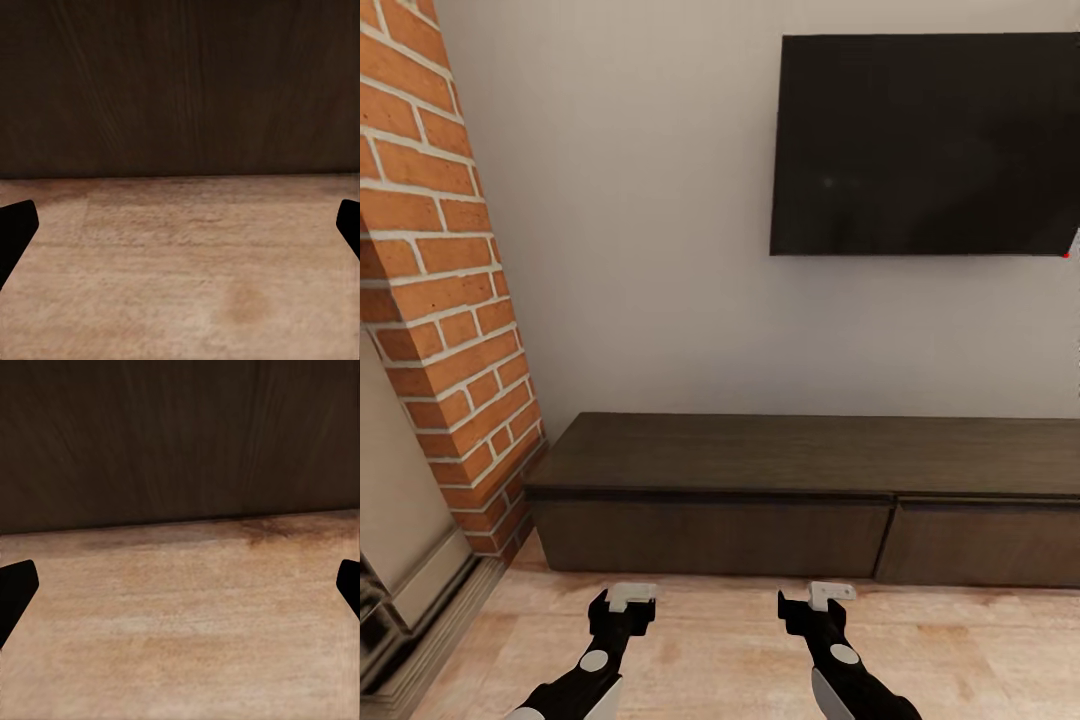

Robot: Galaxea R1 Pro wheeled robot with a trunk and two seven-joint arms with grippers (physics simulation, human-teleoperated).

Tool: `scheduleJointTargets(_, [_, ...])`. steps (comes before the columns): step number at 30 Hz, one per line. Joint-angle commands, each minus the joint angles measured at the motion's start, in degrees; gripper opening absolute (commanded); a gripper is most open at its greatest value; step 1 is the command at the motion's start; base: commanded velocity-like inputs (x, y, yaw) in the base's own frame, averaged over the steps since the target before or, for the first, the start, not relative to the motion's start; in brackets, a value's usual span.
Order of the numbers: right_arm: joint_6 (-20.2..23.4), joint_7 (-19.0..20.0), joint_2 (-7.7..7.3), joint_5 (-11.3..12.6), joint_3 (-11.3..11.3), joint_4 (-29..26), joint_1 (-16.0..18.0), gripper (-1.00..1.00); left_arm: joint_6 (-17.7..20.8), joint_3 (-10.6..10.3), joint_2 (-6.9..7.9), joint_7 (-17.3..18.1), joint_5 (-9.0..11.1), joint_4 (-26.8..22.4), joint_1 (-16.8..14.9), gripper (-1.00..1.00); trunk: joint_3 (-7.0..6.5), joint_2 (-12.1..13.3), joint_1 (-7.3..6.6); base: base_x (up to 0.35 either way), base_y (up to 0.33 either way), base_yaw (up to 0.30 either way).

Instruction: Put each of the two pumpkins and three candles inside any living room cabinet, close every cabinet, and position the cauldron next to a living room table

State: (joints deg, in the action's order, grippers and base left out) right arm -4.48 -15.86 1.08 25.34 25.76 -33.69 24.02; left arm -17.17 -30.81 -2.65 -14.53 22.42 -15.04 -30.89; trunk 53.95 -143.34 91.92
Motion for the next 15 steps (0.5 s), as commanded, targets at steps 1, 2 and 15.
scheduleJointTargets(1, [-0.4, -0.4, -0.06, 0.6, 0.4, 0.0, 0.1, 1.0, -0.1, -0.5, 0.01, -0.4, 0.3, 0.1, 0.0, 1.0, 0.05, 0.0, -0.01, -0.003, 0.0, 0.0])
scheduleJointTargets(2, [-0.4, -0.4, -0.07, 0.6, 0.4, 0.0, 0.1, 1.0, -0.1, -0.5, 0.01, -0.4, 0.3, 0.1, 0.0, 1.0, 0.05, 0.0, -0.01, -0.002, 0.0, 0.0])
scheduleJointTargets(15, [0.9, -0.5, -0.16, 1.4, -0.3, -4.1, 0.1, 1.0, 4.7, -0.2, 0.0, -0.2, 0.8, -0.2, 0.0, 1.0, -1.06, 0.0, -0.14, 0.0, 0.0, 0.0])
